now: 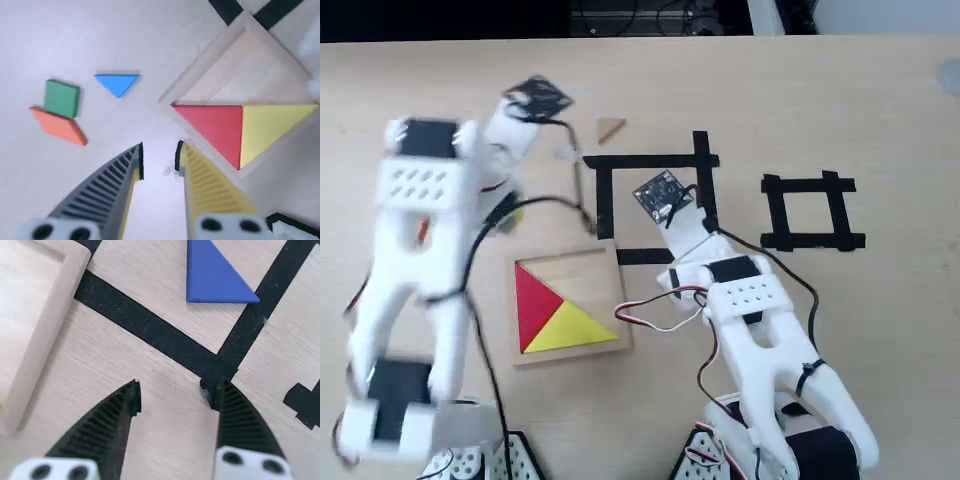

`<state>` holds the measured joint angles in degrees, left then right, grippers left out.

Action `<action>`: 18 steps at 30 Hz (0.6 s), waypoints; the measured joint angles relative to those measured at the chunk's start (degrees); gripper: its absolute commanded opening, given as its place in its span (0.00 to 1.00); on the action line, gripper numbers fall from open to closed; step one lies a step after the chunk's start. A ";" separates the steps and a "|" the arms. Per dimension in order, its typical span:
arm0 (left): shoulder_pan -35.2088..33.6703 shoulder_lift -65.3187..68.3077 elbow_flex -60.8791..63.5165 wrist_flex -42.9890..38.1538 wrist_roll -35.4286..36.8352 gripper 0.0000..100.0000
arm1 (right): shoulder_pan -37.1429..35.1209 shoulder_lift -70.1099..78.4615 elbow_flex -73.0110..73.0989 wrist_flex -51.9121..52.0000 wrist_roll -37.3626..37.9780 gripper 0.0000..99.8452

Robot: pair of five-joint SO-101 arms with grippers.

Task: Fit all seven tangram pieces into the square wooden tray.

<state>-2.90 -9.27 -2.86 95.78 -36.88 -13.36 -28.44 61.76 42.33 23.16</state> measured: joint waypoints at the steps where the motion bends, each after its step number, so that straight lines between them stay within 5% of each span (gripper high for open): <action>1: -1.67 -3.69 2.81 -1.41 0.00 0.14 | 0.00 0.00 0.00 0.18 0.00 0.24; 9: -15.47 -26.64 31.82 -14.24 1.23 0.14 | -2.99 0.00 -0.09 1.05 0.00 0.24; 18: -29.54 -44.92 53.01 -18.02 9.14 0.14 | -10.11 0.00 -14.15 10.90 0.00 0.24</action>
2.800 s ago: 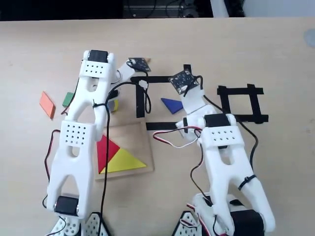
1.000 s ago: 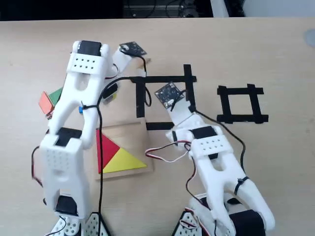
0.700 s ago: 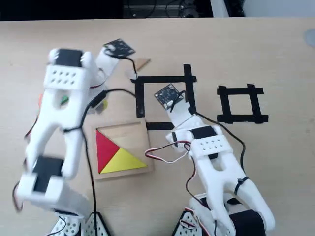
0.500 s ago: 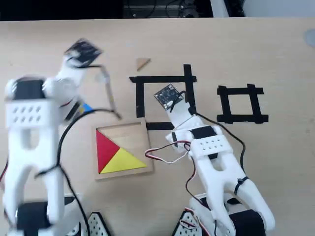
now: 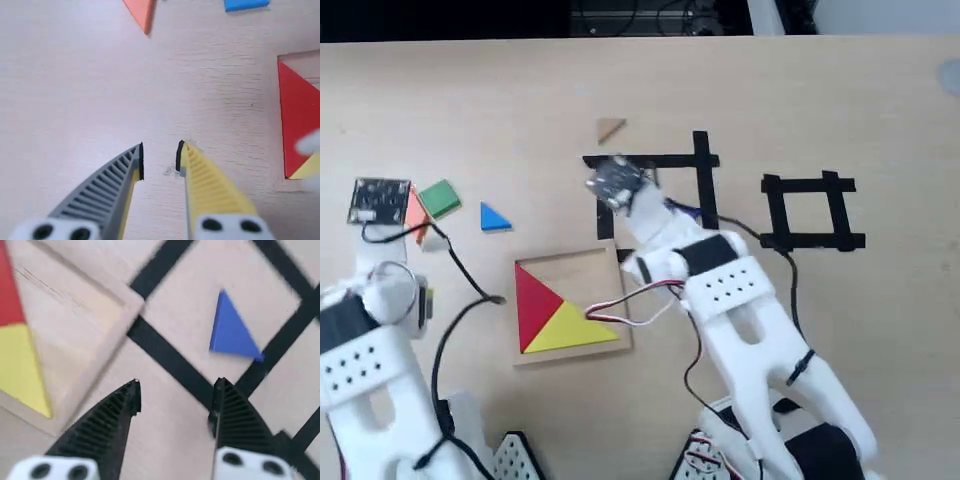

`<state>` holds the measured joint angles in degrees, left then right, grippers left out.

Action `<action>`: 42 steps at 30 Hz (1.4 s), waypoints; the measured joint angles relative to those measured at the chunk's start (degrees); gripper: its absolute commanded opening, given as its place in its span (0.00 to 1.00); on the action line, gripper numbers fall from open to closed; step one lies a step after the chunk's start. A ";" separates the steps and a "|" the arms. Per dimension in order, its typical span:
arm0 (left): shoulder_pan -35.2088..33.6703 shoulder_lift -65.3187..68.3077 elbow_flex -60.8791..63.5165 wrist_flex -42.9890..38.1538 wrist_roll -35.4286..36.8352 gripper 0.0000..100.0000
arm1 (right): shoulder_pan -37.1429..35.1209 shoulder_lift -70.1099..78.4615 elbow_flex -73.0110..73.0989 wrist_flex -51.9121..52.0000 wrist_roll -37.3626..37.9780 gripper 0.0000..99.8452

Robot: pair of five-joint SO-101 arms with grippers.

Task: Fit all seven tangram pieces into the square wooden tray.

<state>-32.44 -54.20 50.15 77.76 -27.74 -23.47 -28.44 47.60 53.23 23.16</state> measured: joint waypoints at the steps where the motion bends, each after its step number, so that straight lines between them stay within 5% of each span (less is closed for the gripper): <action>1: -0.35 -1.49 2.02 -0.70 0.88 0.14 | -1.41 0.18 -2.46 1.23 0.00 0.24; 9: -7.47 -10.37 19.43 -13.10 8.79 0.14 | -10.20 19.34 -29.71 11.08 -4.04 0.24; 16: -25.93 -14.77 26.29 -22.24 15.56 0.14 | -10.73 48.53 -59.08 13.01 -7.82 0.24; 31: -45.98 -15.65 36.57 -23.21 4.75 0.14 | -19.25 104.26 -135.30 26.29 -8.26 0.25; 42: -48.18 -15.65 38.59 -23.82 1.93 0.14 | -22.15 105.85 -136.35 22.15 -8.35 0.25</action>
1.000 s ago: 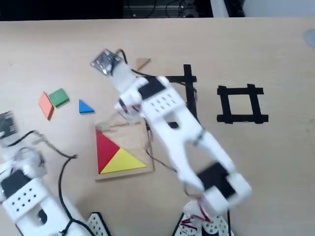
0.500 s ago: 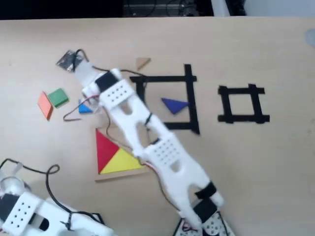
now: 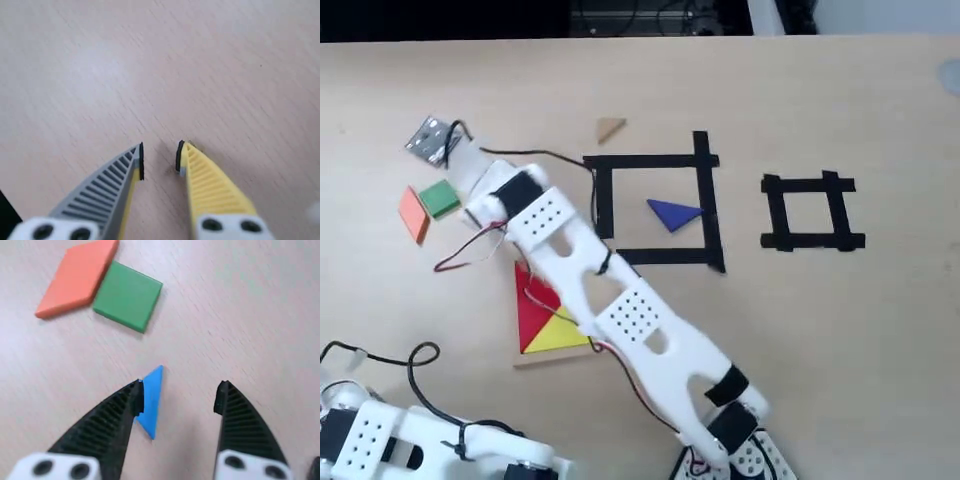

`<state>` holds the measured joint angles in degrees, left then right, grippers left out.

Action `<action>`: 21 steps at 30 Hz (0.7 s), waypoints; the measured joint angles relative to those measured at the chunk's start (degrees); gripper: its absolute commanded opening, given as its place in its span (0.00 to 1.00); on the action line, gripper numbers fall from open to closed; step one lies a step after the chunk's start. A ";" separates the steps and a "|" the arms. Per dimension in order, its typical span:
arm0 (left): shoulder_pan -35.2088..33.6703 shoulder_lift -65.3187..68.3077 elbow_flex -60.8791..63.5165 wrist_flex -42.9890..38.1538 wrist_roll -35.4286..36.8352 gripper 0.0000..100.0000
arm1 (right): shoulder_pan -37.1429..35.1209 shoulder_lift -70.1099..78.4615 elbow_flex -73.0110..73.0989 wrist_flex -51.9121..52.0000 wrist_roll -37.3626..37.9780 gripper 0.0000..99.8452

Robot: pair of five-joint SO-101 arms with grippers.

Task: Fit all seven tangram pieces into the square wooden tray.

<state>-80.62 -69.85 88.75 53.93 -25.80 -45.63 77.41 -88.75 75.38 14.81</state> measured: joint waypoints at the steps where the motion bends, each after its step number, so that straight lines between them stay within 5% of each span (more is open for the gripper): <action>1: 0.00 0.00 0.00 0.00 0.00 0.14 | -0.70 0.00 0.00 0.00 0.00 0.25; 21: -3.69 -0.18 0.97 -2.02 0.00 0.14 | -2.73 1.41 1.41 0.09 0.00 0.25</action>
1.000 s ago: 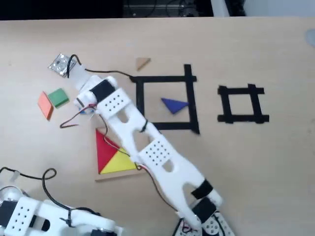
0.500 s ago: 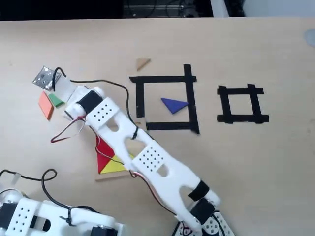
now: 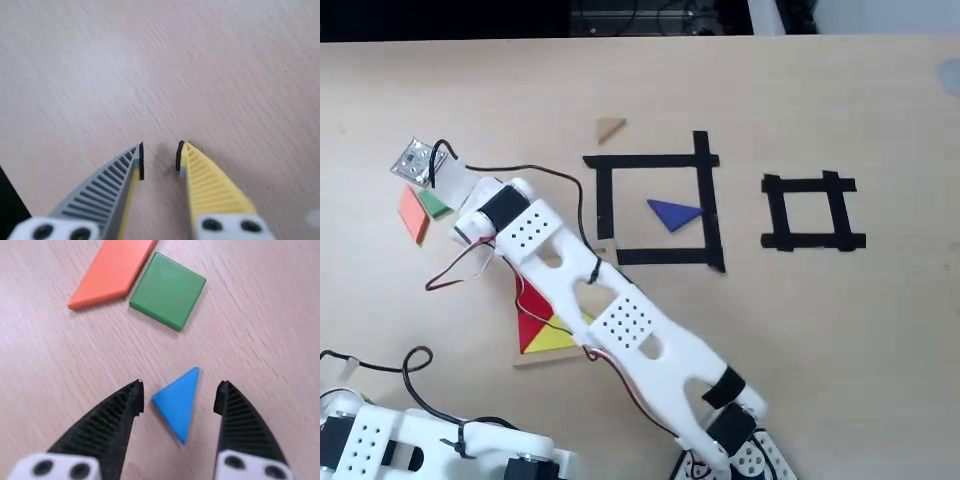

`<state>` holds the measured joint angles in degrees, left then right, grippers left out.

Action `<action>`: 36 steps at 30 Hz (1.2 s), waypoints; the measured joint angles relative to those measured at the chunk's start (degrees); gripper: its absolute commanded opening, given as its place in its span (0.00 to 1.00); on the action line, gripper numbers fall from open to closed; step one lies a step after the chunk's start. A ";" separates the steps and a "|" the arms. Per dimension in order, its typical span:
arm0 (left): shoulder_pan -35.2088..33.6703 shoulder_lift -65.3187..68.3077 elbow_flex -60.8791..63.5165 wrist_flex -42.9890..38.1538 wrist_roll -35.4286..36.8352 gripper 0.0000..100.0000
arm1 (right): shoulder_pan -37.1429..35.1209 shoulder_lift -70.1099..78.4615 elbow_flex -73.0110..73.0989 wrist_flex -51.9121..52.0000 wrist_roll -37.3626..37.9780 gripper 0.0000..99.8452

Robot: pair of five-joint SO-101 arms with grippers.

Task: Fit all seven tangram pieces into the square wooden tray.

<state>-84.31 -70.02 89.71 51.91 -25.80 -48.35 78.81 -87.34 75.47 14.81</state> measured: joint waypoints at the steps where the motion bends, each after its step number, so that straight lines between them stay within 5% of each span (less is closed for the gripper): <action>1: 0.00 0.00 0.00 0.00 0.00 0.14 | 0.00 0.00 0.00 0.70 0.09 0.25; 36: 0.00 0.00 0.00 0.00 0.00 0.14 | 0.35 -0.88 6.59 0.00 2.20 0.21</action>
<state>-84.31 -70.02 89.71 51.91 -25.80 -48.00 77.93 -80.75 75.47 17.01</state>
